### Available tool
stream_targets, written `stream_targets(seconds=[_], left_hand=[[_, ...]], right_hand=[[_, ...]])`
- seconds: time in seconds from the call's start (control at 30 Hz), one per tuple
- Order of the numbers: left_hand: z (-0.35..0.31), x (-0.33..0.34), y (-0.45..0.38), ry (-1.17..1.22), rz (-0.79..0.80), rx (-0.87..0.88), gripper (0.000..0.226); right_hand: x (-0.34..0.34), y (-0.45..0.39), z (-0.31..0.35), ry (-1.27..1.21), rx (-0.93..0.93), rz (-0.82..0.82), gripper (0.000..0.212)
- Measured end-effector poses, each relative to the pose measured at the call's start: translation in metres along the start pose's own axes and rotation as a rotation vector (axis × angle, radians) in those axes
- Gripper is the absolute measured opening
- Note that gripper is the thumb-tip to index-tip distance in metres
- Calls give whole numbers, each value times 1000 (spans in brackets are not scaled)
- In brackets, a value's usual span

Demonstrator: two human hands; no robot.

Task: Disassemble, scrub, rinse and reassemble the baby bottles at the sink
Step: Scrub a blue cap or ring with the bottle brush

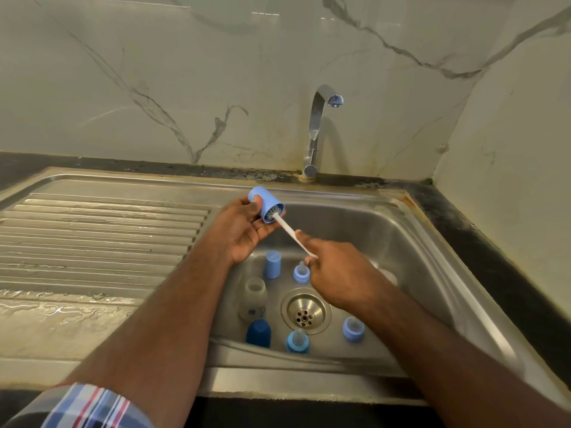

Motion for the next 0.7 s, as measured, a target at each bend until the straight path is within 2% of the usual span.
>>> stream_targets(seconds=[0.03,0.17,0.37,0.43,0.53,0.7], left_hand=[[-1,-1,0,-15,-7,4,28],[-6,-3,0,60,1,22,29],[-1,4,5,112,45,-9,35],[-2,5,6,126,56,-30,40],[1,1,6,81,23,-46,40],[7,6,5,99,7,-67,33]], right_hand=[[2,1,1,-98,-3,56,52],[3,6,-8,-793,82,215,46],[14,5,-4,-1002,160,159,42],[15,5,4,-996,112,193,42],[13,3,1,-756,90,201,44],[0,0,-10,-471,113,44,44]])
Point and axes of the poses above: each hand's wrist, its own y-axis away from the middle knuckle, its own x-axis out of the palm, z = x × y, the point moved 8 cm from there along -y, towards the middle knuckle, and after that the axes turned 10 degrees about y, right-handed, at the moved point
